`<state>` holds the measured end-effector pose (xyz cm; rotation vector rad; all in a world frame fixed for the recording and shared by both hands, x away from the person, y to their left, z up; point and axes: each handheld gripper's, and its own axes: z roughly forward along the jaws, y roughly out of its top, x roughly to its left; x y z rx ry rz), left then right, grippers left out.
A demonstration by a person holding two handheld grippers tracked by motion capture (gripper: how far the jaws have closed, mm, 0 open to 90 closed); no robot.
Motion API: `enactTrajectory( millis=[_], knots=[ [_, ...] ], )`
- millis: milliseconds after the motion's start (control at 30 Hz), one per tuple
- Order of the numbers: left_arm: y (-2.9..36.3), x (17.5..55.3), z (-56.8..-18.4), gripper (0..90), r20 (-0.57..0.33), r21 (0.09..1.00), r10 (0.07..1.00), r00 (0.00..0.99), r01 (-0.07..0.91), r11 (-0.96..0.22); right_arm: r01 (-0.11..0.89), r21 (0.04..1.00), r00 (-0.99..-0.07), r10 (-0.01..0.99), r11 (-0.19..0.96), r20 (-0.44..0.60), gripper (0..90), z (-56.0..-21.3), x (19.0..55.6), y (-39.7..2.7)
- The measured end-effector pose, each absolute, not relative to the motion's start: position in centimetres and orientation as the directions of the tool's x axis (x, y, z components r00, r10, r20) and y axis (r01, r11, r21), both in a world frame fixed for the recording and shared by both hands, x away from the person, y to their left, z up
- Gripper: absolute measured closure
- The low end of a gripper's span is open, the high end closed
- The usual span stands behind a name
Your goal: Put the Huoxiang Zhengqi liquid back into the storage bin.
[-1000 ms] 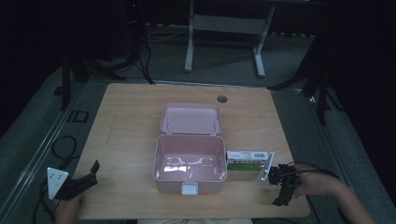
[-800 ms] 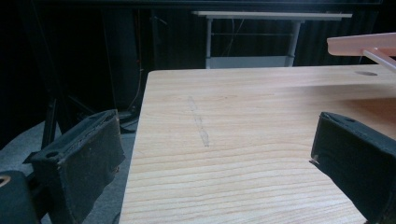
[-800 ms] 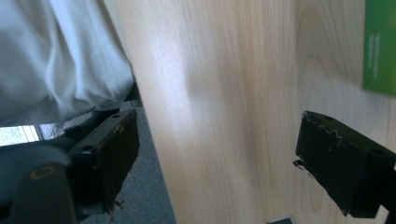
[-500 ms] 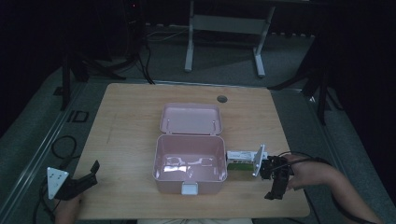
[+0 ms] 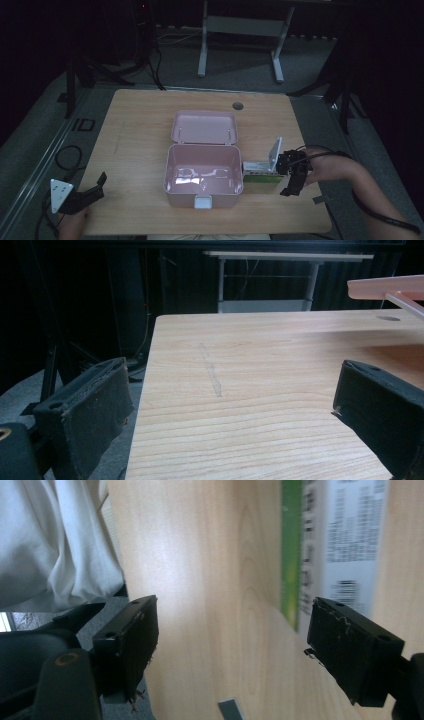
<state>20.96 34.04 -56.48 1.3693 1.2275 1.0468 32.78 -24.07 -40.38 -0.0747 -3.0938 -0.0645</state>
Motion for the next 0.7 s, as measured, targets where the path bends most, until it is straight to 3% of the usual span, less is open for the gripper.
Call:
enactTrajectory(
  millis=[233,700],
  knots=[
    [34.0,21.0,-56.5,2.3,-0.009,0.989,0.993,0.119,0.148,-0.009,0.066,0.036,-0.998,0.066,0.997,-0.002,22.8,-39.3,35.0,-23.8],
    [34.1,21.0,-56.5,2.4,-0.013,0.989,0.992,0.122,0.149,-0.006,0.021,-0.051,-1.0,0.021,0.998,0.006,32.6,-41.8,38.0,-21.3]
  ],
)
